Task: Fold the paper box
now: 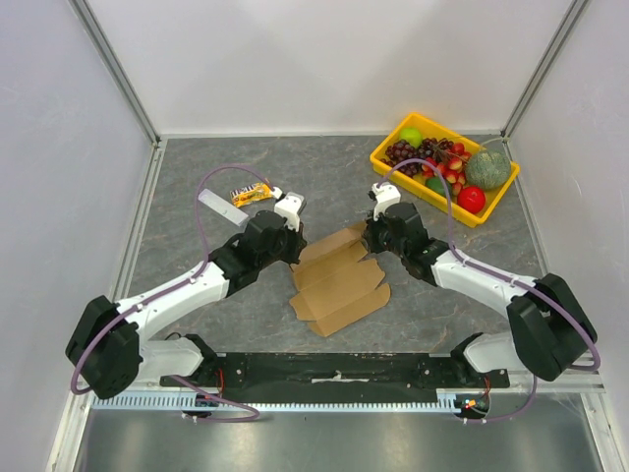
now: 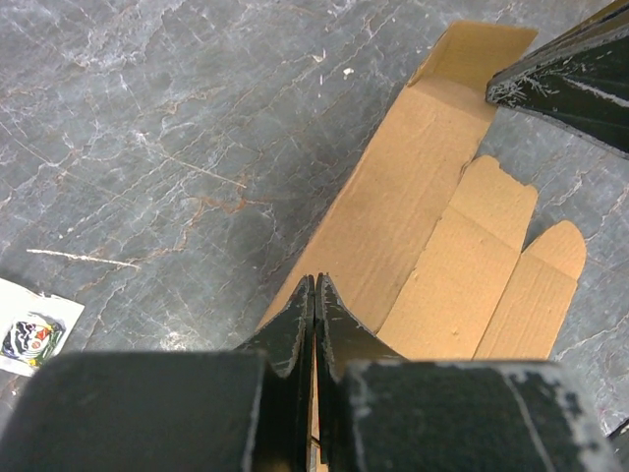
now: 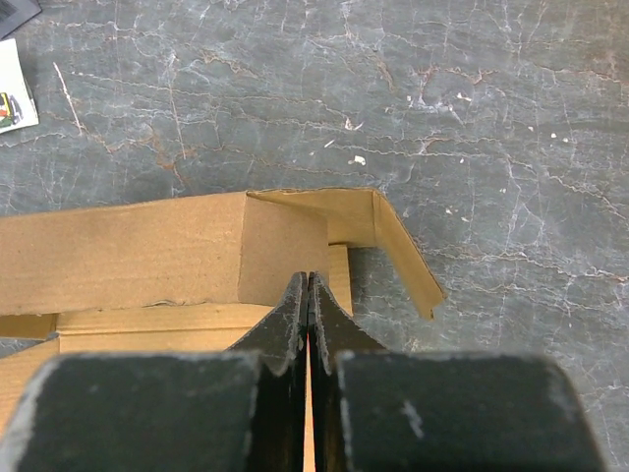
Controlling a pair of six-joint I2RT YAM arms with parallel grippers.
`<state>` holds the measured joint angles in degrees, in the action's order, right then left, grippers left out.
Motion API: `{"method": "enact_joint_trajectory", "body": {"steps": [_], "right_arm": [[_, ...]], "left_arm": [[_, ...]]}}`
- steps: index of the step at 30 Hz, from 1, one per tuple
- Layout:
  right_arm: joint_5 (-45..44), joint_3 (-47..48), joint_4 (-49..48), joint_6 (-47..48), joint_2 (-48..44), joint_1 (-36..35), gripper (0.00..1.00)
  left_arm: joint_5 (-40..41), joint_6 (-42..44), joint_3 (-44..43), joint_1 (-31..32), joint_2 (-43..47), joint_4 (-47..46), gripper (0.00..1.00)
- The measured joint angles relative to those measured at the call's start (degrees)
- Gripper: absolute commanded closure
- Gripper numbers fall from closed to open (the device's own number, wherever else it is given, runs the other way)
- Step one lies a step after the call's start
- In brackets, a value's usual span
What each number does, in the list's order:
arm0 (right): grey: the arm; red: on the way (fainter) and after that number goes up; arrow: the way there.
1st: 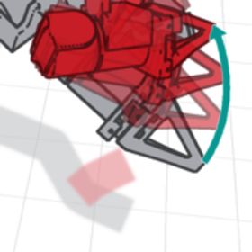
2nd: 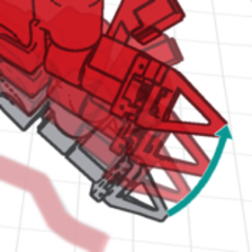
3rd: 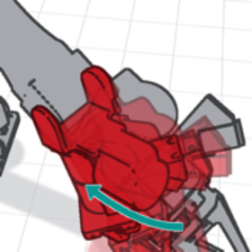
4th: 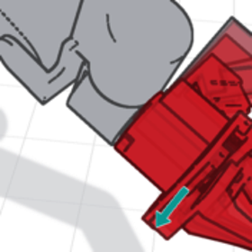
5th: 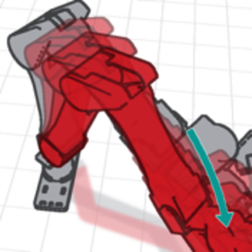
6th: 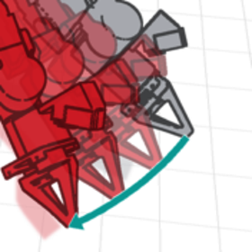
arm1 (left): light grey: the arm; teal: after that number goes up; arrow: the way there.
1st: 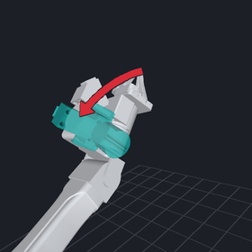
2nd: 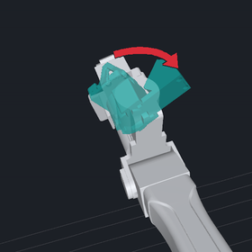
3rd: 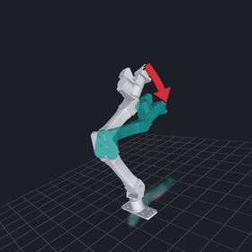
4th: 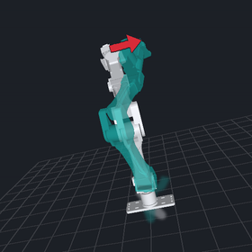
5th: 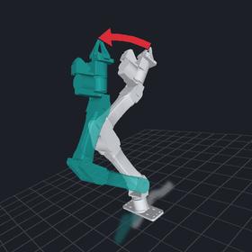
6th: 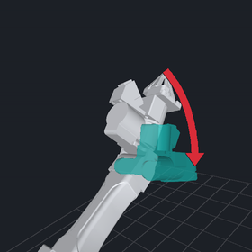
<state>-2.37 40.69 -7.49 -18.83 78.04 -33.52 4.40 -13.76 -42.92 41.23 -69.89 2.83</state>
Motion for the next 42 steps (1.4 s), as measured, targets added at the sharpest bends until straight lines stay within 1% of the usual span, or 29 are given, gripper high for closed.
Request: {"method": "enact_joint_trajectory", "body": {"steps": [11, 23, 28, 37, 42], "right_arm": [[1.81, 0.52, 0.00, 0.48, 2.49, 0.00, 1.00], [7.23, 0.74, -1.09, -0.11, 5.25, 0.11, 0.99], [9.86, 0.68, -2.73, -2.27, 5.62, 1.22, 1.00], [18.21, -2.10, -9.05, -8.41, 6.32, 6.14, 1.00], [23.34, -2.67, -11.34, -10.36, 8.13, 7.45, 1.00]], "left_arm": [[-0.26, 0.00, 1.73, 0.17, -1.01, -0.07, 0.98], [-0.72, -0.02, 2.67, 0.92, -1.03, -0.28, 0.98], [-1.49, -0.02, 3.26, 1.88, -1.03, -1.03, 0.98], [-1.53, -0.07, 3.93, 2.67, -1.64, -2.60, 0.98], [-1.55, -0.11, 3.93, 3.06, -2.25, -3.26, 0.98]]}}
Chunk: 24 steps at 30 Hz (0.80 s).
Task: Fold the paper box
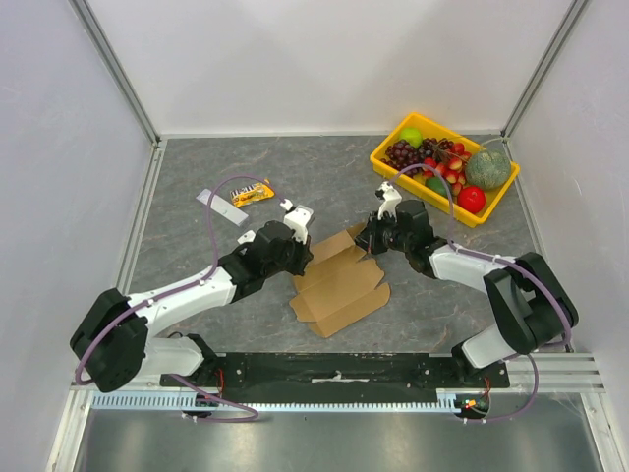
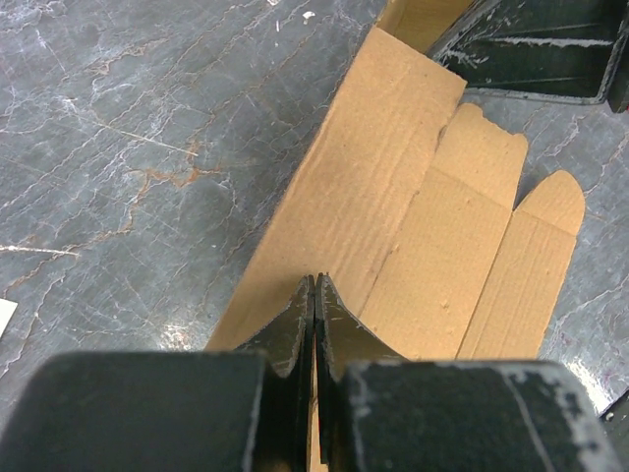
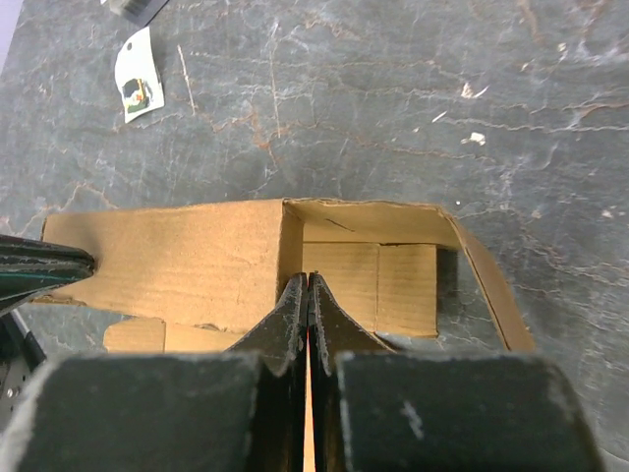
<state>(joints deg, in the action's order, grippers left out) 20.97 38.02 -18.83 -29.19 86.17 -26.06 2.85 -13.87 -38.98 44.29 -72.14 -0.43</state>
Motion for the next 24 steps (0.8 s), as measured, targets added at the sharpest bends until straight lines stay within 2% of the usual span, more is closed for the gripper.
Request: {"method": "enact_joint_trajectory", "body": {"steps": [17, 24], "right_arm": [[8.31, -0.22, -3.21, -1.90, 4.24, 1.27, 1.00], [3.52, -0.28, 0.26, 1.33, 4.39, 1.60, 1.00]], "left_arm": [[0.02, -0.04, 0.00, 0.85, -0.81, -1.11, 0.98], [0.02, -0.13, 0.00, 1.18, -1.01, -1.27, 0.98]]}}
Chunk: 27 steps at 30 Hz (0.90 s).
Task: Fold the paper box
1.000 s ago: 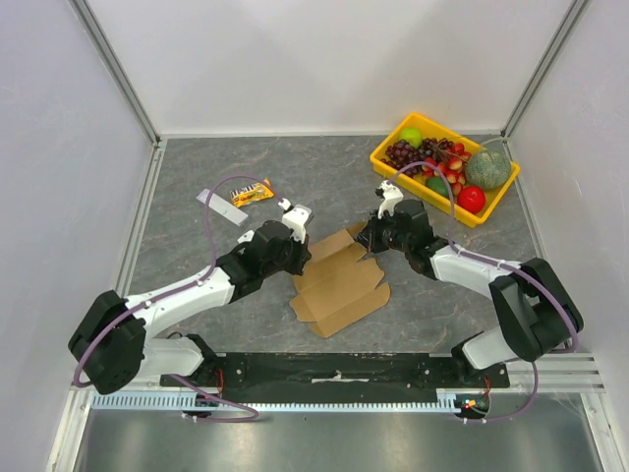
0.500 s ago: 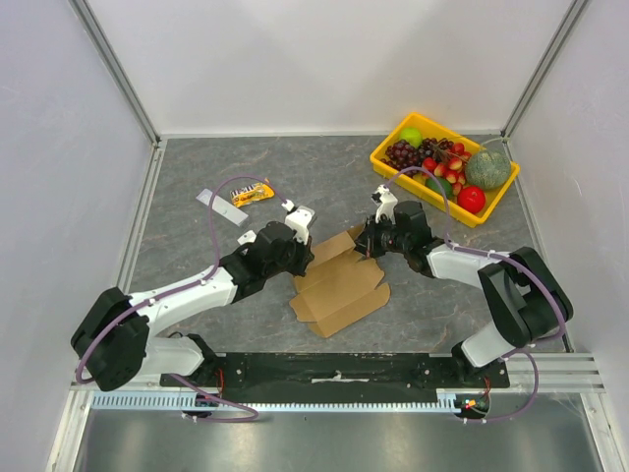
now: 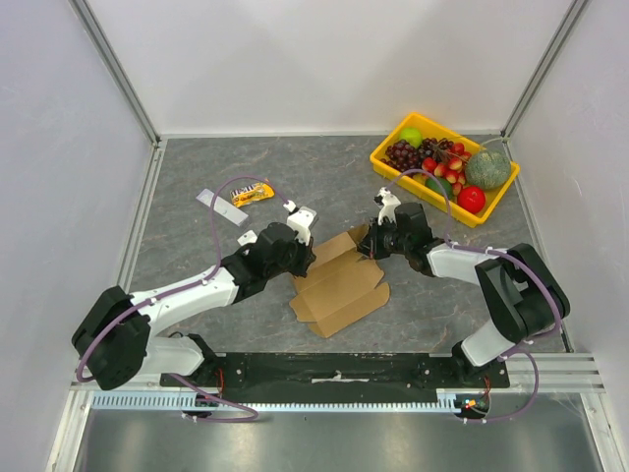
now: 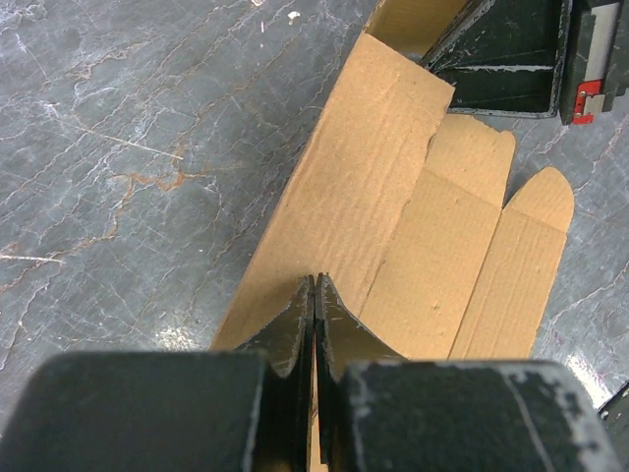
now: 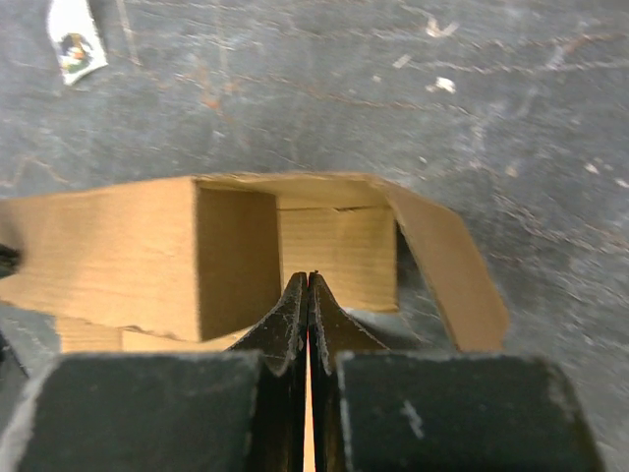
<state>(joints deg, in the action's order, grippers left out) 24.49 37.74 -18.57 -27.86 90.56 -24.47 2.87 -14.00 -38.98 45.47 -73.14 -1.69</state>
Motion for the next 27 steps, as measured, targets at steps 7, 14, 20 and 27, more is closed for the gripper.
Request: {"method": "enact_joint_trajectory", "body": {"steps": [7, 14, 20, 27], "right_arm": [[-8.61, 0.61, 5.75, 5.27, -0.26, 0.07, 1.00], [-14.12, 1.01, 7.41, 7.87, -0.26, 0.15, 1.00], [-15.80, 1.20, 7.52, 8.52, 0.52, 0.22, 1.00], [-13.40, 1.44, 6.80, 8.59, 2.80, 0.22, 1.00]], "left_arm": [[0.00, -0.11, 0.00, 0.04, -0.39, -0.15, 0.98], [0.00, -0.11, 0.00, 0.04, -0.42, -0.17, 0.98], [0.00, -0.13, 0.00, 0.31, -0.57, -0.20, 0.98], [0.00, -0.13, 0.00, 0.31, -0.87, -0.33, 0.98]]}}
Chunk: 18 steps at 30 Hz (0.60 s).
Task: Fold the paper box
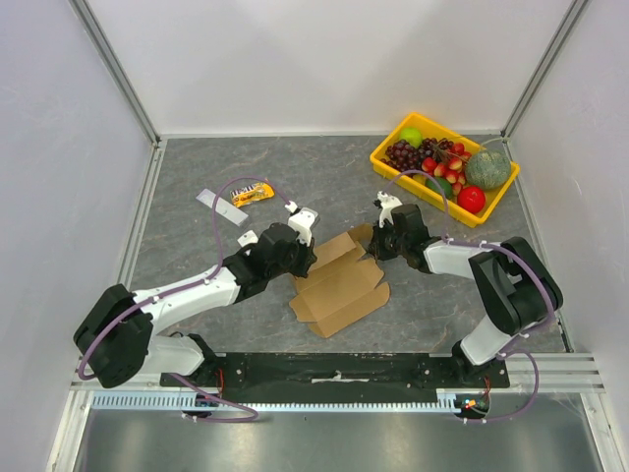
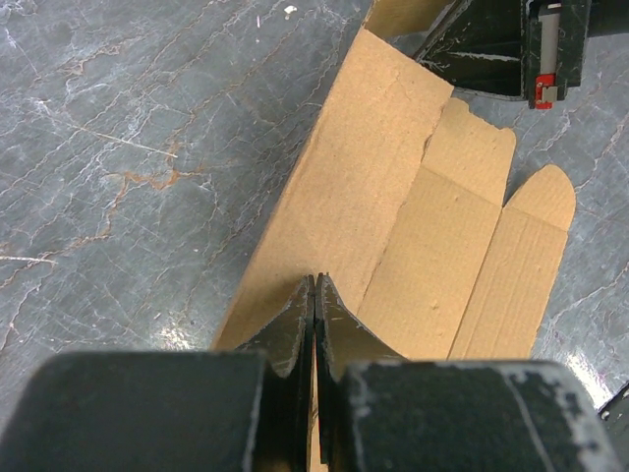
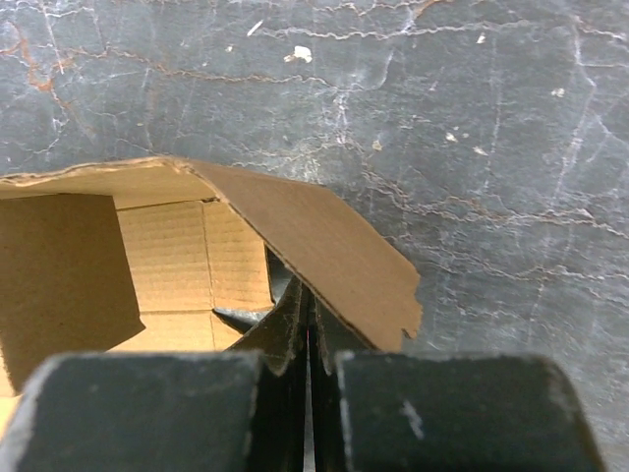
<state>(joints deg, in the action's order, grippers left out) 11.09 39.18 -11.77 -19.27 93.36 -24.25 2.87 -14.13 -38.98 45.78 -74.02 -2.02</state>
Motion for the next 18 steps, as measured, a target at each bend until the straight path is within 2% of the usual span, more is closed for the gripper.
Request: {"method": "enact_joint_trajectory", "body": {"steps": [18], "right_arm": [[10.49, 0.04, -5.38, -1.97, 0.48, 0.00, 1.00]], "left_arm": [[0.00, -0.07, 0.00, 0.11, -0.22, -0.39, 0.98]]}}
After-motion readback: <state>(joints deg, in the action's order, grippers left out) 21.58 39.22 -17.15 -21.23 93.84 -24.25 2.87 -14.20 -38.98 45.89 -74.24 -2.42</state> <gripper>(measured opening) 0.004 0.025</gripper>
